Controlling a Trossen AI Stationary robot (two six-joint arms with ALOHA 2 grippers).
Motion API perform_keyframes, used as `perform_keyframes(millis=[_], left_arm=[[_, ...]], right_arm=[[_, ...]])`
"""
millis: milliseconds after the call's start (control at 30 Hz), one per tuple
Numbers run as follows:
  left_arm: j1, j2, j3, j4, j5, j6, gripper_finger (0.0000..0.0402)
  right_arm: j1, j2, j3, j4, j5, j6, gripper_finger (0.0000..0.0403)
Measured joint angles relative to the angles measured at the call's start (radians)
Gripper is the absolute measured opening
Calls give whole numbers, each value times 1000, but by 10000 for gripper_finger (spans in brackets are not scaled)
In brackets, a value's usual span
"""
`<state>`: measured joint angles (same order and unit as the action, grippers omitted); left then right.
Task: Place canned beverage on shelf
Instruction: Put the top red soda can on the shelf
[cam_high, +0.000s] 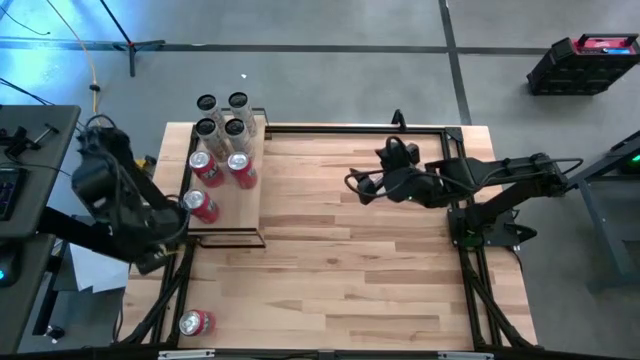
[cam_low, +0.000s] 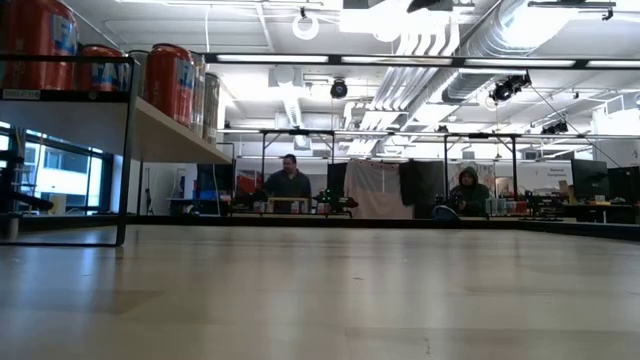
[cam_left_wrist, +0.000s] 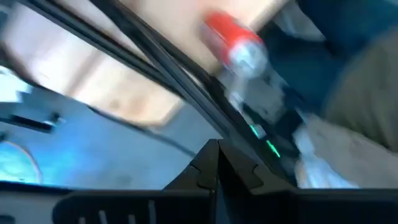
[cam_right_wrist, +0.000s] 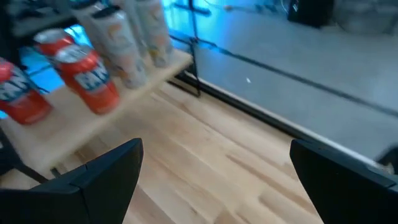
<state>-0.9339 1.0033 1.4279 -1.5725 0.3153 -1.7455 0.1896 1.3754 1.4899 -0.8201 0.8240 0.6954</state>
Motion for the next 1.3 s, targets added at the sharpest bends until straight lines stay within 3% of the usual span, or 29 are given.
perform_keyframes(millis=[233, 533, 700, 800, 933, 1133, 1200, 1300], left_arm=[[-73, -9, -94, 2, -289, -96, 0], [-83, -48, -196, 1, -297, -220, 0], [-82, -67, -202, -1, -418, -242, 0], [-82, -75, -161, 1, -574, -230, 0], [-81, -78, -80, 2, -889, -112, 0], [-81, -63, 39, 18, -1303, 238, 0], [-79, -54, 79, 20, -1404, 393, 0], [-49, -48, 119, 1, -1429, 690, 0]], right_arm=[[-52, 0, 0, 125, -9, -230, 392], [-143, 0, 0, 130, -105, -259, 392], [-160, 0, 0, 130, -127, -259, 392], [-164, 0, 0, 129, -128, -259, 392], [-164, 0, 0, 130, -128, -259, 392], [-163, 0, 0, 129, -129, -259, 392], [-163, 0, 0, 129, -130, -259, 392], [-163, 0, 0, 126, -145, -259, 392]])
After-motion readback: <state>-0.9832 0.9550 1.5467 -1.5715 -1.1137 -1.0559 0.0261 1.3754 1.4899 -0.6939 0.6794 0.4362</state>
